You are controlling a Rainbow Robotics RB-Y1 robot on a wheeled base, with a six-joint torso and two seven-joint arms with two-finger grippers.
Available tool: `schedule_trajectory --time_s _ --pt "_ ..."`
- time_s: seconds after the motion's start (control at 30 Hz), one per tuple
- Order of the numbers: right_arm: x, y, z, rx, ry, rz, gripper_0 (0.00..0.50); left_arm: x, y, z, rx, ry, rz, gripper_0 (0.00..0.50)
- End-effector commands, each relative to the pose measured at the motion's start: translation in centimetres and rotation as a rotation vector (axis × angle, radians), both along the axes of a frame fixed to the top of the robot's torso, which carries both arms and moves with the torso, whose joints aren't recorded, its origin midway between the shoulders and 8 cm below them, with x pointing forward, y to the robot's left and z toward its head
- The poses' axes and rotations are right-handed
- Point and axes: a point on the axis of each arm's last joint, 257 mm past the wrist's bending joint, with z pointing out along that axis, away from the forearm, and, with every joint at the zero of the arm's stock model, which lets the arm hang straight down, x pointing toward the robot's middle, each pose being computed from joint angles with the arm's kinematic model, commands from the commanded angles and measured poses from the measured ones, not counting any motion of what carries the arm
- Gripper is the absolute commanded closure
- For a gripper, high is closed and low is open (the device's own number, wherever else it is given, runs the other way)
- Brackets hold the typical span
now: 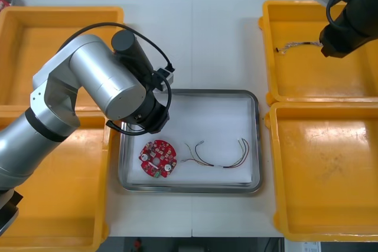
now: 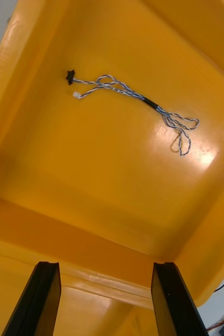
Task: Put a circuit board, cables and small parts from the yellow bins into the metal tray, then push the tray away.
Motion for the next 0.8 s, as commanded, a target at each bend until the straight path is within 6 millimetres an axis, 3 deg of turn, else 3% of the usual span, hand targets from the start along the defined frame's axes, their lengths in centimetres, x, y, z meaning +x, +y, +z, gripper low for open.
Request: schedule_trajectory --time_s 0.03,0.33,0.37,0.43,0.47,0.5,0.8 --pt "1.9 -1.0 5.4 0.055 -0.073 -0.089 0.0 0.5 -1.2 -1.0 -0.02 -0.02 0.016 0.499" --pt "3.6 -1.2 5.9 0.187 -0.015 -0.207 0.0 0.5 -1.5 -2.0 -0.013 -0.019 0.005 0.487" --pt "3.9 -1.2 6.2 0.199 -0.02 -0.215 0.0 0.4 -1.5 -2.0 -0.012 -0.018 0.003 0.447" --pt "4.8 -0.8 6.7 0.239 -0.028 -0.241 0.0 0.4 -1.4 -2.1 -0.012 -0.017 0.005 0.151" --pt "5.0 -0.8 6.9 0.248 -0.032 -0.25 0.0 0.4 -1.4 -2.0 -0.012 -0.017 0.005 0.109" --pt "5.5 -0.7 7.2 0.261 -0.038 -0.266 0.0 0.4 -1.4 -2.1 -0.013 -0.016 0.008 0.005" --pt "8.6 0.8 8.4 0.398 -0.099 -0.395 0.0 -0.1 -2.0 -0.4 -0.031 -0.032 0.002 0.0"
